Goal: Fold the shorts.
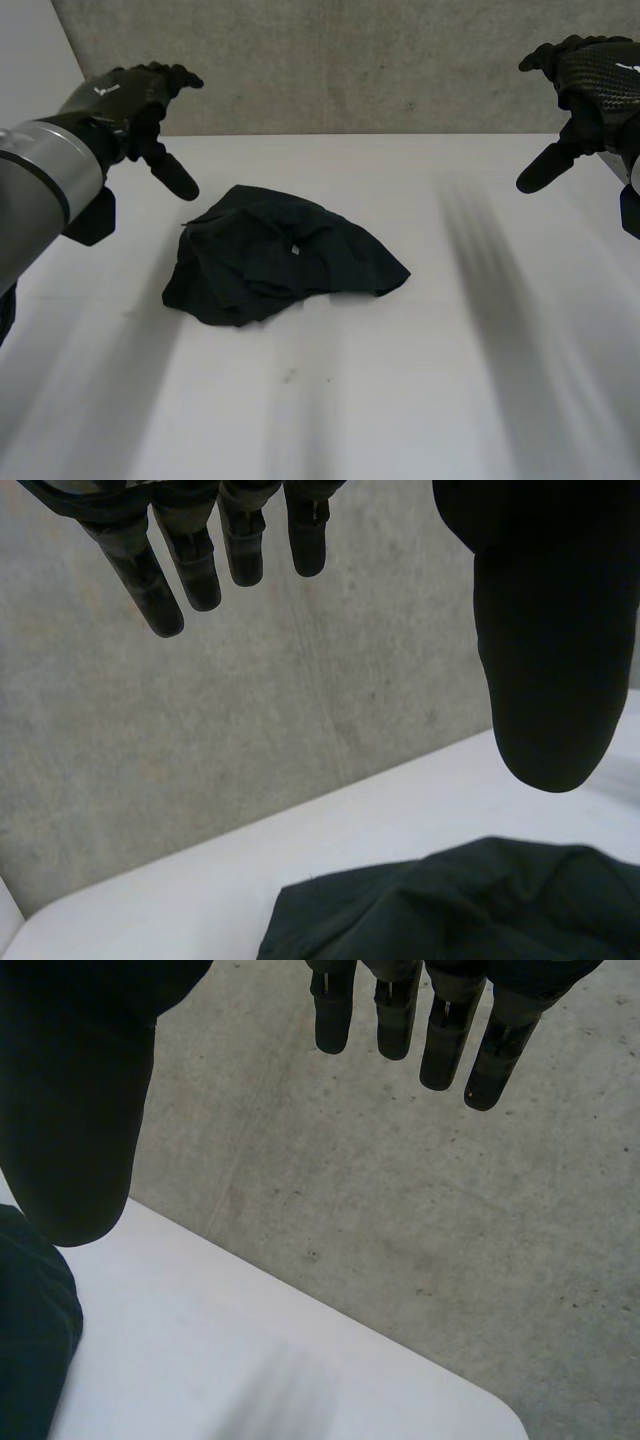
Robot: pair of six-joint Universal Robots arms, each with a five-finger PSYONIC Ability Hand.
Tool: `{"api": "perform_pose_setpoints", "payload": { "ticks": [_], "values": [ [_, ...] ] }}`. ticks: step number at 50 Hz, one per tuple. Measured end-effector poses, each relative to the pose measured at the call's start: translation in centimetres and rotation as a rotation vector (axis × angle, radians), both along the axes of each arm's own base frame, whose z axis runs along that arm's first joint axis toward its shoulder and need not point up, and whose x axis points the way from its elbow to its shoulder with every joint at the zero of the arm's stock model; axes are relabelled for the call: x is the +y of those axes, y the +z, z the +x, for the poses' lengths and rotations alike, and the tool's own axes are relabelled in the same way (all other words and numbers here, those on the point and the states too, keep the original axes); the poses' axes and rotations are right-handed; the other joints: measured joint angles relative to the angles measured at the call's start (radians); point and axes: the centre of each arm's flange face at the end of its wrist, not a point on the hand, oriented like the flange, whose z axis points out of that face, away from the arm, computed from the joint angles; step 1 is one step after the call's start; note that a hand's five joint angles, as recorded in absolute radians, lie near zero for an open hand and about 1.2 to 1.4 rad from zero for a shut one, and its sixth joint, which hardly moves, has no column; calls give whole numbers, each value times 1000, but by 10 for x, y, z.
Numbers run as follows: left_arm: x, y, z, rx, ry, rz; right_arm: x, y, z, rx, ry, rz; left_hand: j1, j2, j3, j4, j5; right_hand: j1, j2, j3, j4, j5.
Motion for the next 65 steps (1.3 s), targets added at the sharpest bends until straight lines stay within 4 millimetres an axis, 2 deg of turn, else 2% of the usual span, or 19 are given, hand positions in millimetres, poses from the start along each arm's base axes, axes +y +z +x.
{"api": "perform_pose_setpoints", "payload": {
  "ticks": [5, 15, 21, 27, 30, 31, 35, 44, 45, 47, 49, 51, 54, 58, 59, 60, 63, 64, 65],
  "values": [
    [-16, -22, -4, -33, 6, 48, -1, -3, 1, 29, 5, -2, 0, 0, 0, 0, 0, 0, 0, 0, 0, 0],
    [-63, -94, -6, -183, 22, 158, -4, -20, 4, 160, 14, -10, 40, 32, 19, 24, 18, 0, 0, 0, 0, 0],
    [-91, -142, -4, -266, 60, 176, -6, -40, 4, 193, 17, 16, 95, 94, 80, 92, 74, 0, 0, 0, 0, 0],
    [-107, -168, -3, -325, 89, 171, -4, -60, 0, 204, 13, 56, 150, 137, 122, 134, 118, 0, 0, 0, 0, 0],
    [-114, -179, -5, -343, 91, 165, -2, -73, -1, 216, 12, 77, 467, 433, 400, 411, 392, 0, 0, 0, 0, 0],
    [-115, -181, -5, -345, 91, 162, -1, -75, -2, 220, 13, 81, 753, 727, 711, 703, 676, 0, 0, 0, 0, 0],
    [-122, -181, -5, -343, 106, 133, 3, -85, -3, 246, 16, 94, 913, 986, 967, 981, 923, 0, 0, 0, 0, 0],
    [-144, -143, 22, -327, 289, 14, 6, -91, -4, 268, 19, 103, 914, 992, 972, 999, 923, 0, 0, 0, 0, 0],
    [-152, -122, 40, -324, 371, -43, 7, -92, -4, 270, 21, 105, 915, 993, 972, 999, 923, 0, 0, 0, 0, 0],
    [-157, -104, 52, -325, 422, -91, 8, -92, -3, 271, 24, 107, 925, 994, 972, 999, 923, 0, 0, 0, 0, 0],
    [-158, -94, 57, -325, 445, -120, 9, -93, -3, 271, 26, 107, 930, 994, 972, 999, 923, 0, 0, 0, 0, 0],
    [-159, -71, 64, -322, 471, -183, 10, -93, -2, 271, 31, 110, 932, 994, 972, 999, 923, 0, 0, 0, 0, 0],
    [-157, -60, 63, -318, 469, -216, 11, -94, -1, 271, 33, 111, 934, 994, 972, 999, 927, 0, 0, 0, 0, 0],
    [-133, -46, 21, -280, 321, -267, 11, -95, -1, 271, 32, 109, 949, 995, 975, 999, 954, 0, 0, 0, 0, 0],
    [-133, -46, 21, -280, 321, -267, 11, -95, -1, 271, 32, 109, 949, 995, 975, 999, 954, 0, 0, 0, 0, 0],
    [-109, -43, -15, -255, 197, -287, 10, -96, -2, 270, 30, 109, 952, 995, 975, 999, 958, 0, 0, 0, 0, 0],
    [-77, -46, -53, -237, 54, -290, 10, -97, -3, 270, 26, 109, 952, 995, 976, 999, 958, 0, 0, 0, 0, 0],
    [-77, -46, -53, -237, 54, -290, 10, -97, -3, 270, 26, 109, 952, 995, 976, 999, 958, 0, 0, 0, 0, 0],
    [-53, -53, -78, -234, -39, -279, 9, -97, -3, 270, 23, 111, 952, 995, 976, 999, 958, 0, 0, 0, 0, 0]
  ]
}}
